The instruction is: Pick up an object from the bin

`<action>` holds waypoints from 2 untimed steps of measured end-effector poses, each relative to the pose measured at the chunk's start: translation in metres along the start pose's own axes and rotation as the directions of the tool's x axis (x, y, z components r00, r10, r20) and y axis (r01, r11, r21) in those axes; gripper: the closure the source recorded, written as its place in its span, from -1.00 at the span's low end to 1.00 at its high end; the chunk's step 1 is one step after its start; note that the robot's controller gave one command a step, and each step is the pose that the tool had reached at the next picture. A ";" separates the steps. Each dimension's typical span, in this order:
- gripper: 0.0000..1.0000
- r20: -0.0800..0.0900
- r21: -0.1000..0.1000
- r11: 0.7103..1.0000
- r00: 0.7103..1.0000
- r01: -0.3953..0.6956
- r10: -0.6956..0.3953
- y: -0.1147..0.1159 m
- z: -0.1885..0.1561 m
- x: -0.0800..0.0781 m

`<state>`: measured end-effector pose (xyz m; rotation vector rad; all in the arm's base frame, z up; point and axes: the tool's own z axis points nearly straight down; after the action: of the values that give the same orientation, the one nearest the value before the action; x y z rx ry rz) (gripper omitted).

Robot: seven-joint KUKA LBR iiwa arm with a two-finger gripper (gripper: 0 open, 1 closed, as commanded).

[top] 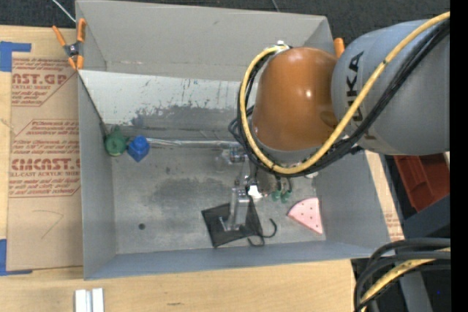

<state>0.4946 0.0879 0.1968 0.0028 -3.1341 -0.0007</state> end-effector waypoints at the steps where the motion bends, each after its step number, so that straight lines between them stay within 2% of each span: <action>1: -1.00 0.008 -0.001 1.000 1.000 -0.002 0.002 -0.001 -0.004 -0.002; 2: -1.00 0.006 0.000 0.996 0.996 0.088 -0.088 -0.041 0.085 0.006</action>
Offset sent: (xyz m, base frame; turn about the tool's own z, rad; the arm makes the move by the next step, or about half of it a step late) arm -0.0098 -0.0497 -0.1046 -0.1043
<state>0.4877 0.0473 0.1120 0.1418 -3.1370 -0.0013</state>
